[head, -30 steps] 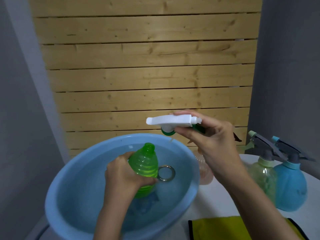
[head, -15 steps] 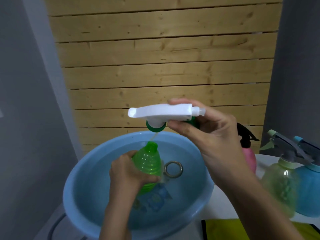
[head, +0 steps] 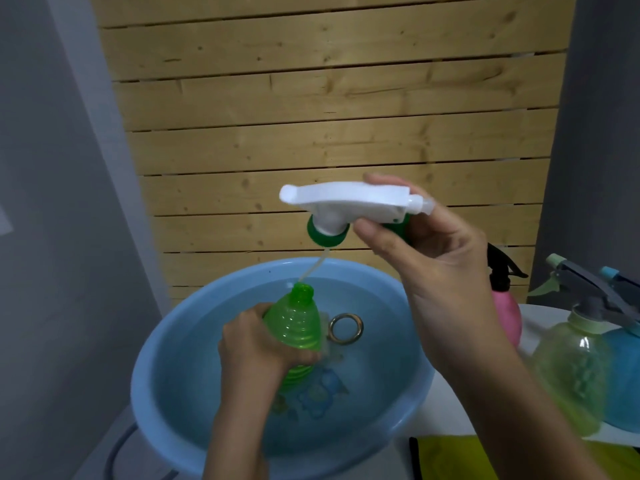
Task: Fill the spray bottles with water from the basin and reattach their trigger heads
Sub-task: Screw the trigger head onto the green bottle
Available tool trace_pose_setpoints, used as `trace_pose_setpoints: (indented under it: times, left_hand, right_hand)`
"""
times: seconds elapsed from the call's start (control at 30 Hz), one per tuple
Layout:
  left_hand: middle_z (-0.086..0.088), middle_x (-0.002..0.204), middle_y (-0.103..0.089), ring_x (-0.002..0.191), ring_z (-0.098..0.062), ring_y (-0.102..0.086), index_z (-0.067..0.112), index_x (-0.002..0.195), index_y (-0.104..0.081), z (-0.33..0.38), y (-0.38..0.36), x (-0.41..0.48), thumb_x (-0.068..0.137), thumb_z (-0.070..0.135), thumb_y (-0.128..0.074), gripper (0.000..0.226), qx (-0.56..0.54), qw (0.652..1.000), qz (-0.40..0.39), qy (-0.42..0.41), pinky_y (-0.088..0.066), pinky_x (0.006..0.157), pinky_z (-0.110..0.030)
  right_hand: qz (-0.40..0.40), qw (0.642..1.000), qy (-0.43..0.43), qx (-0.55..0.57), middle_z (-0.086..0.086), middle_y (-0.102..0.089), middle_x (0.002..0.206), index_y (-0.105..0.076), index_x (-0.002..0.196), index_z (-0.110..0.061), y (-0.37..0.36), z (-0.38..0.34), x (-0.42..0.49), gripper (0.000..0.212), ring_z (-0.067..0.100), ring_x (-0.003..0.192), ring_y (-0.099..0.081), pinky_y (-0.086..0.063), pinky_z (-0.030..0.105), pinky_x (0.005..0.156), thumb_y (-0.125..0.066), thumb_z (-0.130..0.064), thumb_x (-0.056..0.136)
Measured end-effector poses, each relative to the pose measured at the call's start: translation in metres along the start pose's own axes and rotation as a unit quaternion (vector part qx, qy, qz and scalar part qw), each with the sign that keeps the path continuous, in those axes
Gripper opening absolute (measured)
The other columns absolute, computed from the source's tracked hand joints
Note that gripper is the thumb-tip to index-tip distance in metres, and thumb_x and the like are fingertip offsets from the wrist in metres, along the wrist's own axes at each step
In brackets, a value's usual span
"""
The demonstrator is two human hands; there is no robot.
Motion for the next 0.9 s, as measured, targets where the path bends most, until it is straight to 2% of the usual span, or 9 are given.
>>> trace_pose_setpoints:
  times: [0.17,0.23,0.4,0.57,0.7,0.9]
  left_hand:
    - [0.003,0.075,-0.056,0.091,-0.026,-0.063,0.021,0.098,-0.07,-0.006,0.0,0.002,0.04,0.029,-0.095,0.064,0.008,1.0,-0.002,0.017,-0.042,0.068,-0.023]
    - [0.002,0.075,-0.056,0.091,-0.026,-0.064,0.022,0.097,-0.07,-0.007,0.0,0.002,0.039,0.029,-0.095,0.063,0.014,1.0,-0.006,0.023,-0.045,0.07,-0.025]
    - [0.005,0.072,-0.058,0.079,-0.023,-0.059,0.023,0.095,-0.069,-0.009,-0.002,0.003,0.039,0.03,-0.094,0.061,0.012,1.0,-0.001,0.022,-0.041,0.064,-0.022]
    - [0.005,0.074,-0.059,0.082,-0.023,-0.06,0.024,0.096,-0.069,-0.009,-0.003,0.004,0.038,0.03,-0.094,0.063,0.017,1.0,0.001,0.022,-0.041,0.065,-0.022]
    - [0.005,0.074,-0.057,0.087,-0.024,-0.062,0.024,0.097,-0.068,-0.008,-0.003,0.003,0.039,0.029,-0.093,0.064,0.026,1.0,0.0,0.017,-0.042,0.068,-0.022]
    - [0.006,0.076,-0.058,0.088,-0.023,-0.063,0.025,0.101,-0.069,-0.004,-0.004,0.001,0.037,0.031,-0.094,0.069,0.033,0.999,-0.008,0.0,-0.046,0.071,-0.025]
  right_hand:
    - [0.097,0.992,-0.052,0.066,-0.005,-0.073,0.104,-0.069,0.104,-0.023,0.013,0.015,-0.001,0.036,0.006,0.102,-0.065,-0.047,0.015,0.086,-0.069,-0.014,0.069]
    - [0.127,0.986,-0.067,0.085,-0.008,-0.073,0.103,-0.067,0.105,-0.023,0.018,0.018,-0.001,0.037,0.002,0.099,-0.065,-0.047,0.014,0.086,-0.067,-0.014,0.07]
    - [0.171,0.97,-0.095,0.141,-0.012,-0.072,0.098,-0.065,0.106,-0.025,0.03,0.024,-0.004,0.034,-0.004,0.088,-0.064,-0.048,0.013,0.081,-0.062,-0.01,0.076]
    - [0.18,0.965,-0.119,0.152,-0.012,-0.07,0.092,-0.068,0.102,-0.029,0.04,0.03,-0.005,0.032,-0.003,0.081,-0.059,-0.044,0.016,0.079,-0.062,-0.012,0.076]
    - [0.167,0.967,-0.125,0.145,-0.011,-0.07,0.092,-0.067,0.107,-0.027,0.04,0.034,-0.005,0.035,-0.001,0.08,-0.057,-0.046,0.013,0.074,-0.063,-0.012,0.075]
    - [0.147,0.968,-0.147,0.143,-0.009,-0.073,0.091,-0.063,0.112,-0.022,0.031,0.042,-0.009,0.038,-0.001,0.076,-0.064,-0.049,0.012,0.066,-0.062,-0.012,0.075]
Point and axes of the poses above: each hand's wrist, its own x-axis towards the middle knuckle, its own y-axis out of the back of the hand, z = x × y, the point moved 2 cm from there along x, towards the middle knuckle
